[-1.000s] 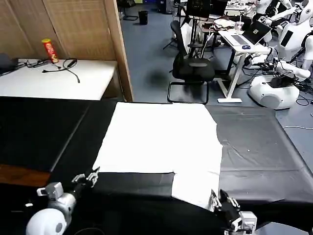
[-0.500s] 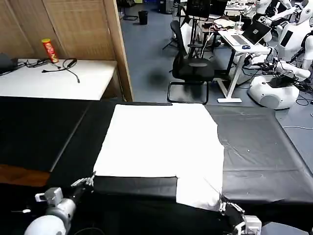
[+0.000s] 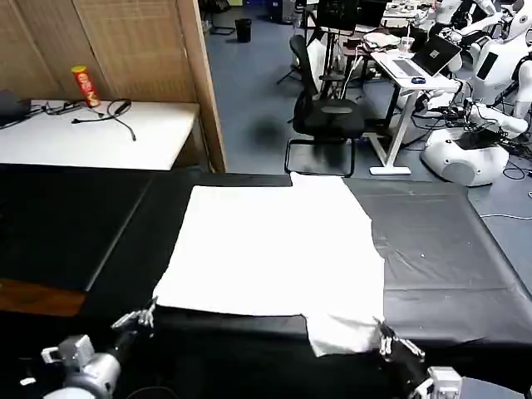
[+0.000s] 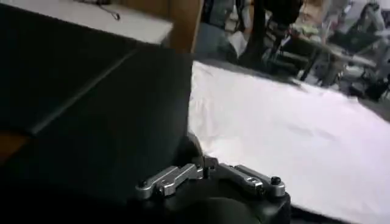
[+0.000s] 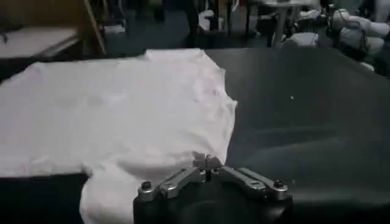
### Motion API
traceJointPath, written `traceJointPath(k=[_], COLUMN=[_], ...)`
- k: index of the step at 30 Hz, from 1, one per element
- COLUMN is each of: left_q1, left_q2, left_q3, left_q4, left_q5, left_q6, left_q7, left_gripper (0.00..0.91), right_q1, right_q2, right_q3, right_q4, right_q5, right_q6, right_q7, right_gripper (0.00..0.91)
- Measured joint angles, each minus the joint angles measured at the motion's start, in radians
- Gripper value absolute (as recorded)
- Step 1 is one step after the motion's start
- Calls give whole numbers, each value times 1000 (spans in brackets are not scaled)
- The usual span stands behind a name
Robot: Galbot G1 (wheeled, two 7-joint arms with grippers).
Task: Fold and organize the clothes.
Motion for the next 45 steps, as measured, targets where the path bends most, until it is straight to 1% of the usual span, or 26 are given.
traceJointPath(k=[8, 13, 18, 23, 28, 29, 30, 31, 36, 45], left_q1=[-109, -193, -283, -369, -437, -447, -458, -467, -496, -451], left_q2=[-22, -11, 7, 30, 39, 39, 37, 35, 24, 41], left_q3=[49, 85, 126, 163, 204, 209, 214, 216, 218, 199], left_q4=[59, 126, 209, 294, 368, 376, 388, 398, 422, 385], left_q5=[53, 119, 166, 177, 188, 187, 187, 187, 187, 185], left_q6=[-21, -31, -36, -34, -34, -34, -34, -35, -38, -28], left_q7=[-15, -14, -5, 3, 11, 13, 11, 10, 5, 12], left_gripper=[0, 0, 0, 0, 0, 878, 878, 878, 878, 878], right_q1=[268, 403, 499, 565, 594, 594, 593, 592, 555, 394], right_q2=[-58, -78, -83, -70, -59, -59, -59, -60, -81, -146], right_q3=[-59, -113, -150, -179, -182, -181, -180, -178, -159, -104], right_q4=[-188, -309, -413, -497, -540, -540, -541, -541, -507, -346], right_q5=[8, 8, 1, -22, -18, -17, -17, -15, 0, 13], right_q6=[6, 11, 16, 26, 34, 39, 45, 50, 51, -6], right_q7=[-2, -5, -9, -22, -48, -64, -76, -86, -120, -101], right_gripper=[0, 0, 0, 0, 0, 195, 770, 878, 878, 878])
